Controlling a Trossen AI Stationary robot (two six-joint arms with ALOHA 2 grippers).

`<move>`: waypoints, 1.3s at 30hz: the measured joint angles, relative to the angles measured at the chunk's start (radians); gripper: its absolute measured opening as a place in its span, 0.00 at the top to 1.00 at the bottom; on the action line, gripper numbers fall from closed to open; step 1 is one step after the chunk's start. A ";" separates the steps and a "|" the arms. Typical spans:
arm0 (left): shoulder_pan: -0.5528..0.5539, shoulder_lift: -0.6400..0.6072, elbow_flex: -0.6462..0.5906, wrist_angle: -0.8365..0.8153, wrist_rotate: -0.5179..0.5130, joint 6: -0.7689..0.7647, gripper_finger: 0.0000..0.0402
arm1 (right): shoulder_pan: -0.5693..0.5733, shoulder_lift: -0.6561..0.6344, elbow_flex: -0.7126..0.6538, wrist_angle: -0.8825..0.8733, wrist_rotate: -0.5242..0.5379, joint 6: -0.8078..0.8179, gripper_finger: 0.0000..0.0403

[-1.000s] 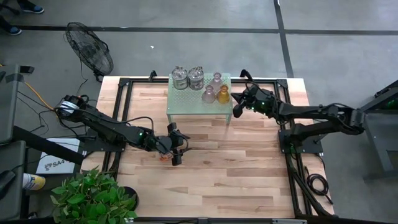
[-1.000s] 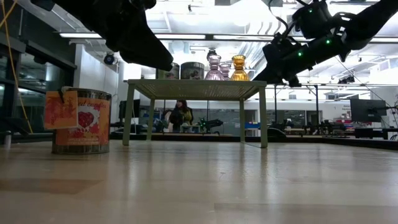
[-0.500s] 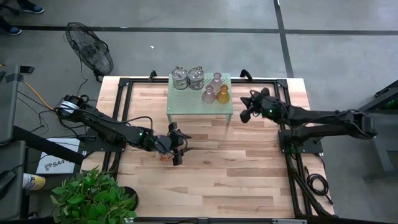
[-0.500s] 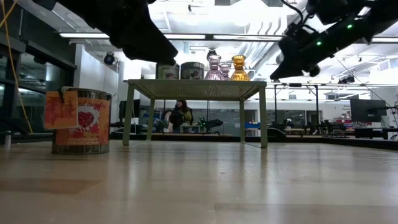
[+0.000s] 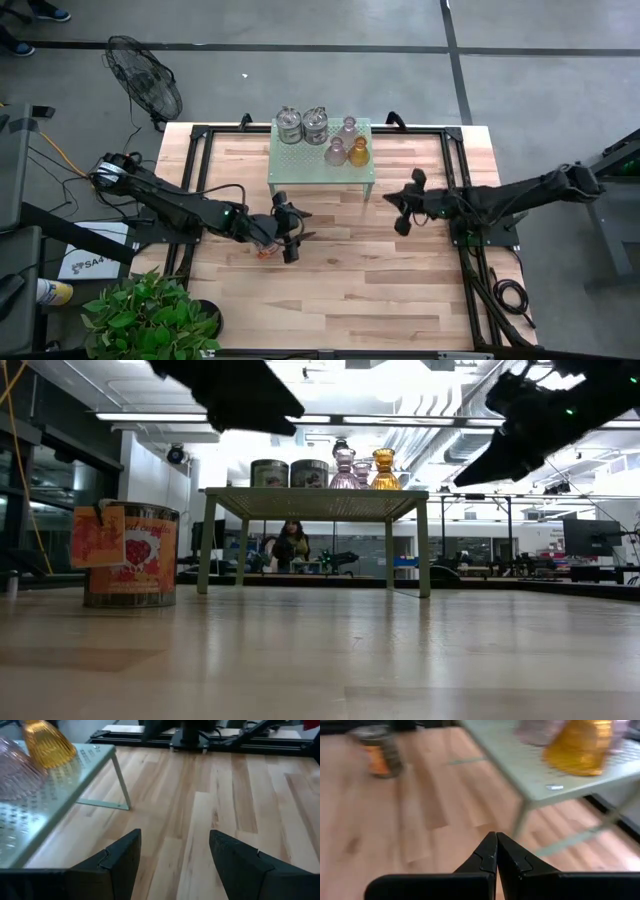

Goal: Pick & Place candle stick holders
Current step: Put the silver scented candle on the shelf

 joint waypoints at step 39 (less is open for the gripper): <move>-0.177 0.000 0.262 -0.788 -0.036 -0.698 0.43 | -0.155 -0.511 -0.383 0.263 -0.591 -0.170 1.00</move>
